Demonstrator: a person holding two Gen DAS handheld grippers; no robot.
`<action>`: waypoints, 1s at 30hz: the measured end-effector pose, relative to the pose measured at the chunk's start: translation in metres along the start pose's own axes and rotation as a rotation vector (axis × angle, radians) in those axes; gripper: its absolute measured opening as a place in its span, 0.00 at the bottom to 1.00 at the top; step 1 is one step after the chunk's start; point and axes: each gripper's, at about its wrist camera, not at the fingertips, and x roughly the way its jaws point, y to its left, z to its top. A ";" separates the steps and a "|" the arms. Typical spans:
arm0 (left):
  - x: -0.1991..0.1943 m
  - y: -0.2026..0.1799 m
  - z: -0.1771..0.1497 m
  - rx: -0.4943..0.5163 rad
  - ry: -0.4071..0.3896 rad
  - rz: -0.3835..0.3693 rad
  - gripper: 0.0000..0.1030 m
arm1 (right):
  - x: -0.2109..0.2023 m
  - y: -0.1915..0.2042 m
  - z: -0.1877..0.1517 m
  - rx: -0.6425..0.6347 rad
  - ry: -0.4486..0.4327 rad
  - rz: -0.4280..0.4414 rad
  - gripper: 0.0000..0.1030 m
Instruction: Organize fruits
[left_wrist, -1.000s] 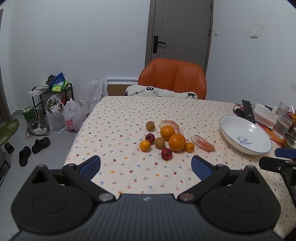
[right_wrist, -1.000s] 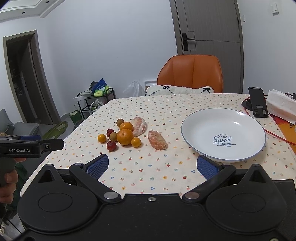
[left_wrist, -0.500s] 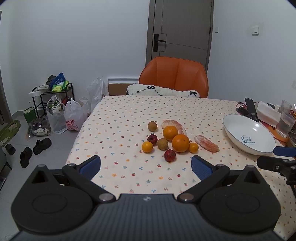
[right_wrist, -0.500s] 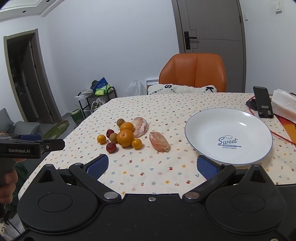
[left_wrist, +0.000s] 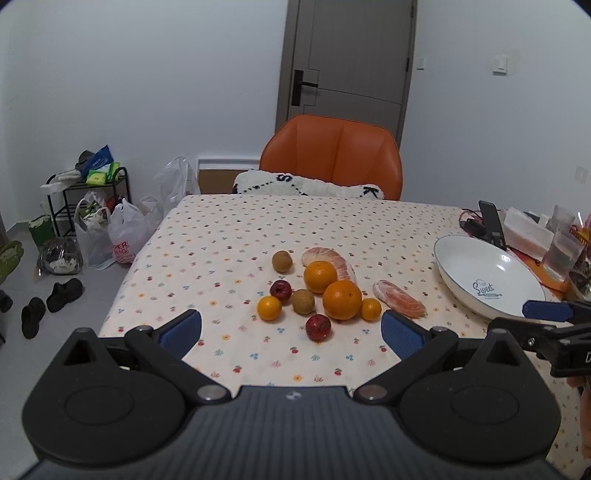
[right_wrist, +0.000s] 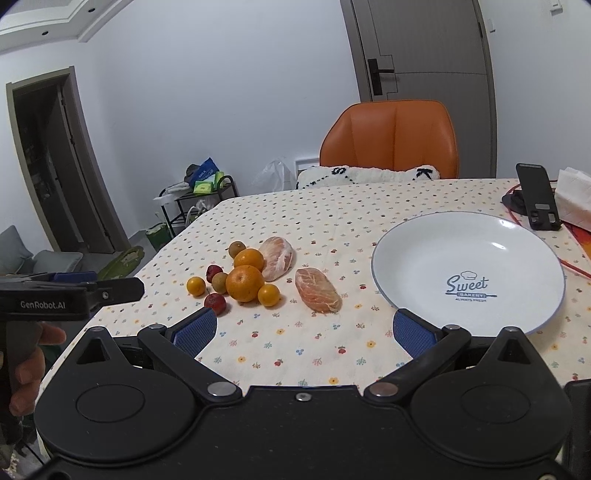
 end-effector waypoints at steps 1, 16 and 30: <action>0.003 -0.001 0.000 0.002 0.003 0.001 1.00 | 0.002 -0.002 0.000 0.004 0.001 0.001 1.00; 0.036 -0.007 0.002 -0.023 -0.015 0.009 1.00 | 0.032 -0.016 0.004 0.030 0.011 0.060 1.00; 0.068 -0.005 -0.005 -0.057 0.035 -0.021 0.86 | 0.065 -0.012 0.012 -0.005 0.048 0.107 0.73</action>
